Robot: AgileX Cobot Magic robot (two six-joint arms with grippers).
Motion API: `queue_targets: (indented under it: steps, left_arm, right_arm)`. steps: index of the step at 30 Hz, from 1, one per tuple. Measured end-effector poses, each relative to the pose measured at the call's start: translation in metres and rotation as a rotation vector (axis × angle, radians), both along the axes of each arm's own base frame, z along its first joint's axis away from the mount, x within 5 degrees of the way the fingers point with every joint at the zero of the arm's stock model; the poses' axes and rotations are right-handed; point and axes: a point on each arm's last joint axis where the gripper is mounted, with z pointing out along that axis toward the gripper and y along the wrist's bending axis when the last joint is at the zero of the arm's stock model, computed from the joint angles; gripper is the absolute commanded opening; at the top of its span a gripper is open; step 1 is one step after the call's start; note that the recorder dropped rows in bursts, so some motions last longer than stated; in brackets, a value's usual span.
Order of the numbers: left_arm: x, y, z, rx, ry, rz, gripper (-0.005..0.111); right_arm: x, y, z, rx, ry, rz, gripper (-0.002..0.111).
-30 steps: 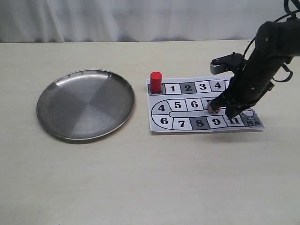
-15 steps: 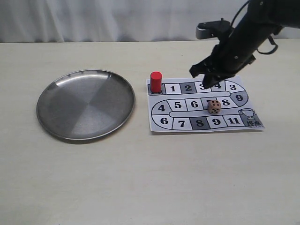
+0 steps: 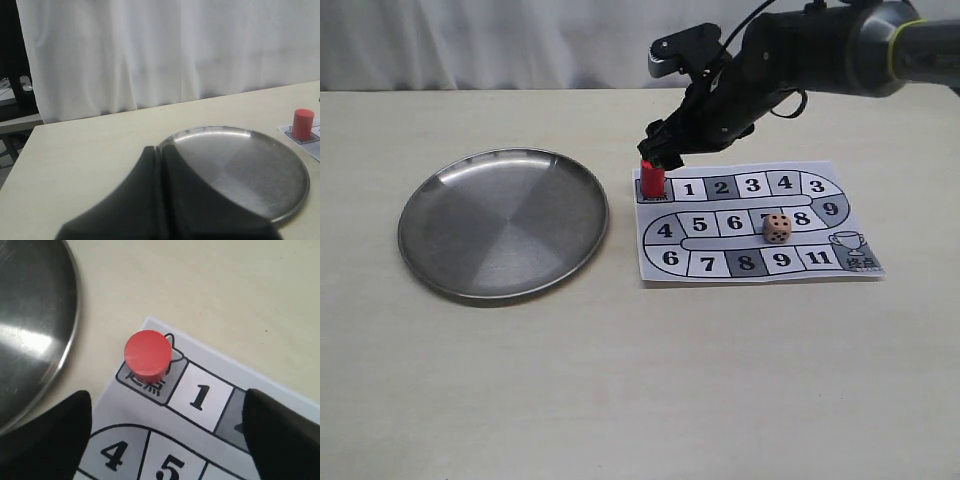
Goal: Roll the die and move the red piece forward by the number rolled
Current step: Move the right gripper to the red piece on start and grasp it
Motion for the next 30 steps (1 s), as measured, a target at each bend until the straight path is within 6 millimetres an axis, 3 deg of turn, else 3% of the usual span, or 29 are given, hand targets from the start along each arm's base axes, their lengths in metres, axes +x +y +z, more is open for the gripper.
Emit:
queue_targets:
  steps: [11,13,21,30]
  left_arm:
    - [0.000,0.000,0.000,0.000,0.000,0.000,0.000]
    - [0.000,0.000,0.000,0.000,0.000,0.000,0.000]
    - [0.000,0.000,0.000,0.000,0.000,0.000,0.000]
    - [0.000,0.000,0.000,0.000,0.000,0.000,0.000]
  right_arm:
    - [0.033,0.018,-0.044,-0.005,0.013,0.007,0.075]
    - [0.035,0.019,-0.054,-0.007,0.022,0.006,0.066]
    - [0.037,0.024,-0.064,0.001,0.012,0.011,0.006]
    - [0.037,0.024,-0.064,0.009,0.013,0.006,0.005]
